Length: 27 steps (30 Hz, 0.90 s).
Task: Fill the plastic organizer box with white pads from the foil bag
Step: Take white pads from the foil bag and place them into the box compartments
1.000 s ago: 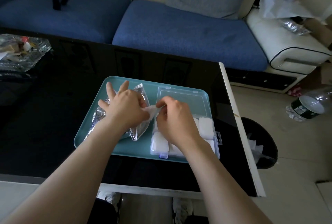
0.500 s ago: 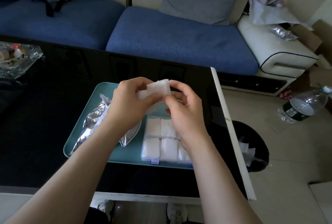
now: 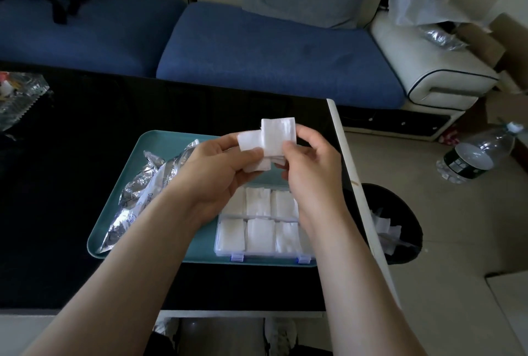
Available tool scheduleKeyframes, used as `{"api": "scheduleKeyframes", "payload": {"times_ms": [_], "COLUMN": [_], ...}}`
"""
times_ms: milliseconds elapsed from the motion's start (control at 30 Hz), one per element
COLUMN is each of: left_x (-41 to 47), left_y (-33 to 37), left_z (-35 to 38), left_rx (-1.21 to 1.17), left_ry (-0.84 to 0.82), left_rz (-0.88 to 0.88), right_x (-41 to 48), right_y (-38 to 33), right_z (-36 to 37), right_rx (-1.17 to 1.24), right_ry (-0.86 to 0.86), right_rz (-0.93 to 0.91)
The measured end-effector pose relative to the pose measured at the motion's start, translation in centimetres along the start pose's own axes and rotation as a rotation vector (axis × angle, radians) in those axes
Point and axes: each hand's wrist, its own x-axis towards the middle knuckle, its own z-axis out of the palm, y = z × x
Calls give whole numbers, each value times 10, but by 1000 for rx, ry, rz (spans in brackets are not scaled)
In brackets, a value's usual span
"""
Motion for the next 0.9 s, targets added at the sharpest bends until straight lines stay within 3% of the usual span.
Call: {"api": "scheduleKeyframes", "payload": {"times_ms": [467,633,767,900], "left_x": [7,11,11,6], "left_y": [-2,-5,-4,0], "left_z": [5,3,7,11], "left_rx": [77,97,92,27], "left_ry": [42,131,146,79], "left_rz": [-34,-41,-53,-64], "right_x": [10,13,11,7], "right_y": [6,3,-7,-3], "right_z": [7,3,-4,-3], "right_rx": [-307,-315,-167,-318], "right_ry": [187,218,44,-154], "right_rz": [-292,-211,-108,-81]}}
